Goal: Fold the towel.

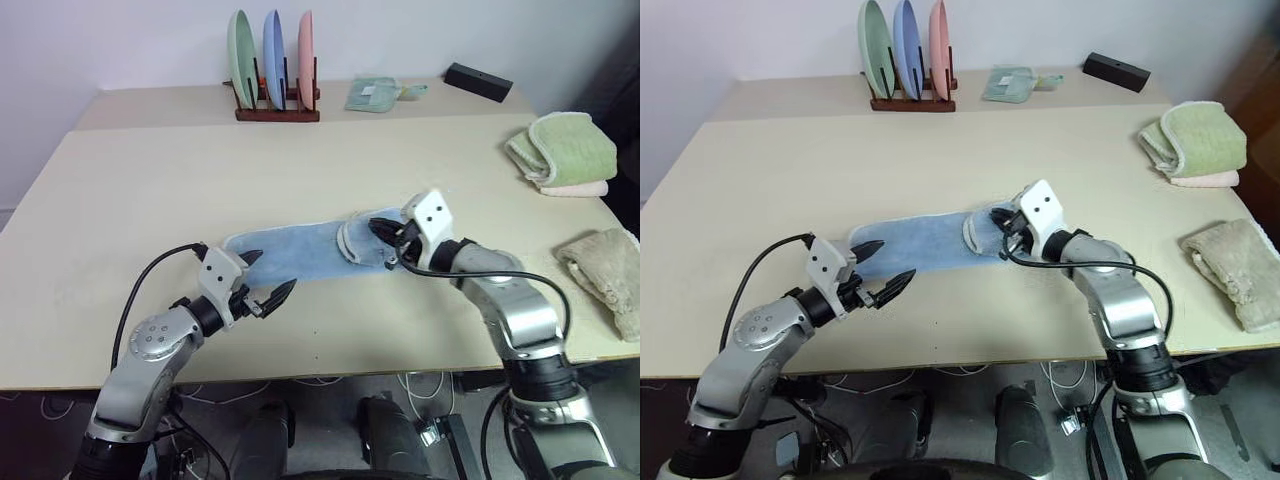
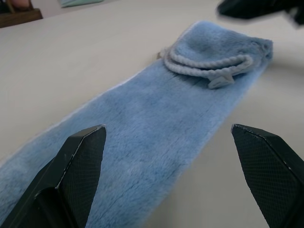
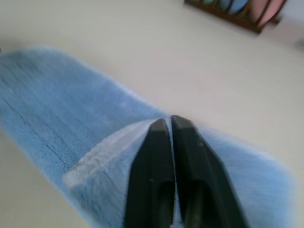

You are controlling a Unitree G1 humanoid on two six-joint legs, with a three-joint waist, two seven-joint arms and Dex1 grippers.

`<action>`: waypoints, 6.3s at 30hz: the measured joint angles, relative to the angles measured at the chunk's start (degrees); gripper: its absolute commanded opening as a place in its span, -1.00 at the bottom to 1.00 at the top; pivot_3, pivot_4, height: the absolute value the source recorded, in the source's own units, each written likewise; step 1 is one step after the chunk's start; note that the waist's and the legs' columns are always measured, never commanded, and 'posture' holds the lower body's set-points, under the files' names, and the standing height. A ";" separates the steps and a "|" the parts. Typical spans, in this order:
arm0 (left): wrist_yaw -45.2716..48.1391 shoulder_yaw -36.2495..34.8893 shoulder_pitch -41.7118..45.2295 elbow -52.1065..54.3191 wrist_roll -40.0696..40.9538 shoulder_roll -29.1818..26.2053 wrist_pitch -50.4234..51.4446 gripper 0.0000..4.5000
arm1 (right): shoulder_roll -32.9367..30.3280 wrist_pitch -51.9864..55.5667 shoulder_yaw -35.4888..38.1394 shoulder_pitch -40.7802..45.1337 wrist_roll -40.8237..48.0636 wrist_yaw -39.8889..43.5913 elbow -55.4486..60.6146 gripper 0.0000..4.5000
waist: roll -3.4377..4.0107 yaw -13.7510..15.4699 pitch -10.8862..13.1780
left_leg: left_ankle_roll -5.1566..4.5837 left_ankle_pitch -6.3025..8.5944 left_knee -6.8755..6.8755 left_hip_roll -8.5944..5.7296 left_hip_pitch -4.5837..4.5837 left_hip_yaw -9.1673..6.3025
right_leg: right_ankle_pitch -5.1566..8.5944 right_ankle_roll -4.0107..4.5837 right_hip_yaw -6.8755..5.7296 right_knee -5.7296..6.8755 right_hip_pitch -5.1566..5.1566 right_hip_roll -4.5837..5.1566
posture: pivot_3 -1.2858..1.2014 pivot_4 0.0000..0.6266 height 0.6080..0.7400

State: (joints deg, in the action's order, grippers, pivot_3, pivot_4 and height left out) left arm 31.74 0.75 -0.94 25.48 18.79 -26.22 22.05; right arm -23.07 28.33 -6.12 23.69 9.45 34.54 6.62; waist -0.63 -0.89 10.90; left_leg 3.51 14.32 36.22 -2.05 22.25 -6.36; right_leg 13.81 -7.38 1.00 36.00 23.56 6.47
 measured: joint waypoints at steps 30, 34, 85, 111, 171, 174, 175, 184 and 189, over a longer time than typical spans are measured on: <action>-47.46 -20.86 -5.21 5.56 54.19 20.17 27.43 1.00 | -3.97 -14.50 -3.69 2.93 -1.79 10.28 4.01 0.84 | -0.05 0.45 -0.03 | 0.02 -0.01 0.11 -0.04 -0.06 -0.13 | 0.06 0.11 -0.08 0.02 -0.15 0.03 | 0.03 -0.52 1.00; -54.34 -21.29 1.77 -0.19 55.45 23.79 23.31 0.77 | -3.89 -14.07 -5.77 0.69 -1.45 11.12 7.46 0.86 | -0.06 0.44 -0.07 | 0.03 -0.01 0.14 -0.06 -0.10 -0.13 | 0.06 0.12 -0.07 0.00 -0.21 0.04 | 0.03 -0.52 1.00; -12.67 3.78 18.41 -4.95 18.62 -1.97 21.76 0.47 | -5.43 -9.77 -5.58 -8.17 -2.96 4.13 13.23 0.74 | -0.29 -0.12 0.08 | 0.07 -0.03 -0.11 -0.02 0.10 -0.13 | -0.03 -0.04 -0.04 -0.29 0.00 -0.02 | 0.03 -0.52 1.00; -9.99 0.04 16.88 -20.75 2.81 -0.62 8.63 -0.90 | 13.41 -3.63 -16.83 11.47 -9.49 -2.23 -17.07 -1.00 | -0.26 -0.43 0.05 | 0.18 -0.09 -0.16 -0.05 0.10 -0.15 | -0.05 -0.04 -0.03 0.11 0.24 -0.02 | 0.03 -0.52 1.00; -1.91 -2.33 4.89 -4.41 1.77 2.16 -3.31 -0.92 | 13.82 11.55 49.20 23.82 23.29 -42.44 -23.84 -0.98 | -0.06 -1.14 0.06 | 0.14 -0.09 -0.19 -0.01 0.16 -0.05 | -0.05 -0.01 0.01 0.14 0.30 -0.03 | 0.03 -0.52 1.00; -1.72 -0.15 7.55 -5.65 1.36 3.44 -3.31 -0.92 | 12.92 9.57 52.41 23.23 24.31 -46.52 -28.56 -0.98 | -0.05 -1.57 0.07 | 0.13 -0.09 -0.18 -0.01 0.17 -0.03 | -0.05 -0.02 0.02 0.14 0.29 -0.03 | 0.03 -0.52 1.00; -1.56 0.56 8.25 -5.83 1.20 3.80 -3.31 -0.92 | 12.92 9.05 53.11 22.84 24.73 -47.94 -29.34 -0.98 | -0.04 -1.68 0.06 | 0.13 -0.09 -0.19 -0.01 0.17 -0.03 | -0.05 -0.02 0.03 0.14 0.29 -0.03 | 0.03 -0.52 1.00; -0.67 1.96 7.86 -6.37 0.34 3.96 -3.39 -0.92 | 13.20 7.62 53.72 19.46 28.57 -52.38 -28.20 -0.38 | 0.06 -1.50 0.05 | 0.11 -0.09 -0.15 -0.01 0.16 -0.02 | -0.05 -0.02 0.04 0.13 0.25 -0.03 | 0.03 -0.52 1.00; -0.62 1.94 7.52 -6.45 0.30 3.97 -3.52 -0.92 | 11.82 7.95 50.83 16.73 29.72 -50.98 -24.02 0.73 | 0.09 -1.55 0.07 | 0.11 -0.09 -0.16 -0.01 0.16 -0.02 | -0.05 -0.02 0.04 0.13 0.25 -0.03 | 0.03 -0.52 1.00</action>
State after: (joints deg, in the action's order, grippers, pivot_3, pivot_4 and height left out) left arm 31.12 2.68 6.58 19.03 19.10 -22.25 18.53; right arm -11.25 36.28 44.71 40.42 39.17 -16.43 -17.39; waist -0.53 -2.44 10.97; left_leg 3.62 14.23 36.06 -2.06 22.41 -6.38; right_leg 13.76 -7.40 1.04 36.12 23.81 6.44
